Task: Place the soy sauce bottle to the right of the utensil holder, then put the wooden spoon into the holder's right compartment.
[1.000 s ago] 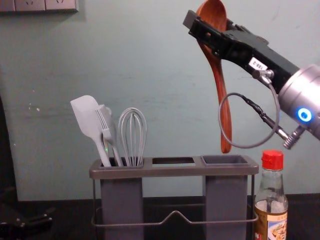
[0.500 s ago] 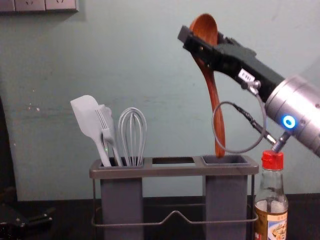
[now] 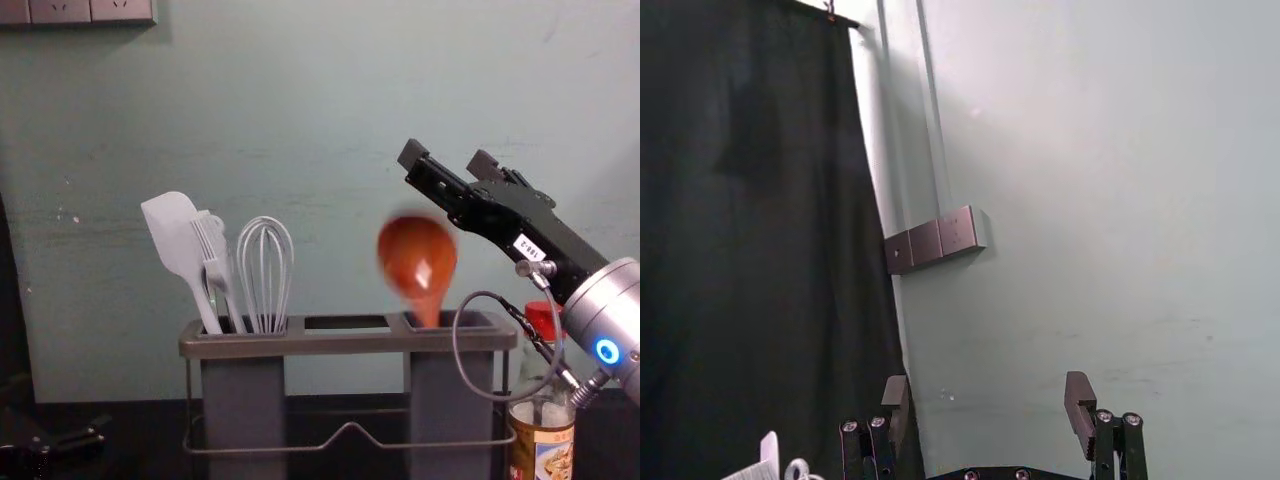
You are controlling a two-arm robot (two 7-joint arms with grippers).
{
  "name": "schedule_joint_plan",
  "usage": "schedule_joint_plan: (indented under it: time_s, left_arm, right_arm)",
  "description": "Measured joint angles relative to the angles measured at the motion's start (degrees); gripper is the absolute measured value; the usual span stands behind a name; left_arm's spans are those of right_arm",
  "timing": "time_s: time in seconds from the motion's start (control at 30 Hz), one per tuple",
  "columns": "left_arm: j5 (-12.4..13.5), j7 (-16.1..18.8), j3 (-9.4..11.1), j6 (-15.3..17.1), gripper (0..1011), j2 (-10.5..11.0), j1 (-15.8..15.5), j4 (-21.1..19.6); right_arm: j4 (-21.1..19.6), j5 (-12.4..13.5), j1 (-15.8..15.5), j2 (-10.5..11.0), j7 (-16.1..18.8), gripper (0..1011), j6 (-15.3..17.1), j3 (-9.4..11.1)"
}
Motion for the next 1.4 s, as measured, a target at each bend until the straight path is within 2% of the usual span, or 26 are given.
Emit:
schedule_joint_plan:
  time_s: [0.33, 0.57, 0.63, 0.67, 0.77, 0.8, 0.9, 0.93, 0.97, 1.07, 1.2, 1.4]
  left_arm:
    - [0.00, 0.00, 0.00, 0.00, 1005, 0.00, 0.00, 0.00]
    - [0.00, 0.00, 0.00, 0.00, 1005, 0.00, 0.00, 0.00]
    - [0.00, 0.00, 0.00, 0.00, 1005, 0.00, 0.00, 0.00]
    - [0.00, 0.00, 0.00, 0.00, 1005, 0.00, 0.00, 0.00]
    - [0.00, 0.00, 0.00, 0.00, 1005, 0.00, 0.00, 0.00]
    - [0.00, 0.00, 0.00, 0.00, 1005, 0.00, 0.00, 0.00]
    - [0.00, 0.00, 0.00, 0.00, 1005, 0.00, 0.00, 0.00]
    - [0.00, 0.00, 0.00, 0.00, 1005, 0.00, 0.00, 0.00]
    - [0.00, 0.00, 0.00, 0.00, 1005, 0.00, 0.00, 0.00]
    - [0.00, 0.00, 0.00, 0.00, 1005, 0.00, 0.00, 0.00]
    - [0.00, 0.00, 0.00, 0.00, 1005, 0.00, 0.00, 0.00]
    - [0.00, 0.00, 0.00, 0.00, 1005, 0.00, 0.00, 0.00]
  right_arm:
    - [-2.14, -0.03, -0.62, -0.61, -0.53, 1002, -0.57, 1.15]
    - [-5.68, -1.91, -1.98, -0.51, -4.06, 1002, -1.26, 2.82]
    - [-7.34, -4.29, -2.86, -0.49, -7.22, 1002, -1.55, 4.12]
    - [-7.34, -4.29, -2.86, -0.49, -7.22, 1002, -1.55, 4.12]
    - [-8.90, -7.86, -4.03, -0.73, -11.90, 1002, -2.00, 6.10]
    - [-9.81, -10.14, -4.70, -0.87, -14.57, 1002, -2.02, 7.15]
    - [-11.08, -14.18, -5.96, -1.21, -19.50, 1002, -1.86, 9.13]
    - [-11.68, -16.04, -6.51, -1.34, -21.78, 1002, -1.44, 10.12]
    - [-11.68, -16.04, -6.51, -1.34, -21.78, 1002, -1.44, 10.12]
    - [-12.78, -19.68, -7.90, -1.54, -26.14, 1002, 0.57, 12.31]
    - [-13.41, -22.06, -9.30, -1.30, -28.38, 1002, 3.32, 13.86]
    - [-13.03, -23.87, -11.19, -0.27, -28.42, 1002, 6.90, 14.90]
